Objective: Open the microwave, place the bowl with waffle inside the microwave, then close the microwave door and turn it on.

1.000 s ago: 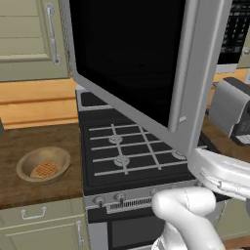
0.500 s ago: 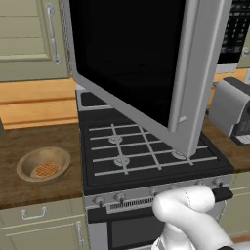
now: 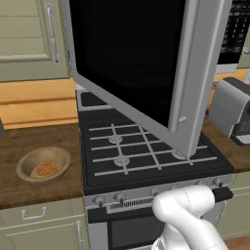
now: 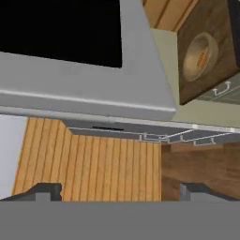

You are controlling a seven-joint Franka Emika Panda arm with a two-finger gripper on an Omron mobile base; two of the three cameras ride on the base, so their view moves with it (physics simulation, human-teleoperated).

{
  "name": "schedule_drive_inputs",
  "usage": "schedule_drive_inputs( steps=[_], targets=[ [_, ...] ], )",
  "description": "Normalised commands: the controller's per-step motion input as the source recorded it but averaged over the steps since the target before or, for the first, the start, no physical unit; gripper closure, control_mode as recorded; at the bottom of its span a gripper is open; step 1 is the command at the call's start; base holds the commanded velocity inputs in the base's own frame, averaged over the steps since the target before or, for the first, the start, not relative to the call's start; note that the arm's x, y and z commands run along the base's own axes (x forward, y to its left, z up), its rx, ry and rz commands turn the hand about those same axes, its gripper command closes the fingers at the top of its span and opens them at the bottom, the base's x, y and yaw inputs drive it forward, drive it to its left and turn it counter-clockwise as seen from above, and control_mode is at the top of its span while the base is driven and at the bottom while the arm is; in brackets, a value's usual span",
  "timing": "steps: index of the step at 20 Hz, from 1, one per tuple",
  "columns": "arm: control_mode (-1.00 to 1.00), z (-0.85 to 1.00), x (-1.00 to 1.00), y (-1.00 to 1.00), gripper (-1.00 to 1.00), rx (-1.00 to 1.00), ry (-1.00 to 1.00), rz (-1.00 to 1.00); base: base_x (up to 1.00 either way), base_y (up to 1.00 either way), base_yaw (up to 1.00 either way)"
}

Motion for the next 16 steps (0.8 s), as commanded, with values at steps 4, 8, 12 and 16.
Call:
schedule_drive_inputs(
  steps=[4,8,12,16],
  targets=[
    [-1.00,-0.10,0.20,0.27,-1.00,0.05,-0.03,0.00,0.00,0.00,0.00],
    [-1.00,0.00,0.78,0.13,-1.00,0.00,0.06,-0.01,0.00,0.00,0.00],
    [-1.00,0.11,0.69,-0.14,-1.00,0.00,0.09,0.00,0.00,0.00,0.00],
    [-1.00,0.00,0.55,0.19,-1.00,-0.03,0.04,0.05,0.00,0.00,0.00]
  ],
)
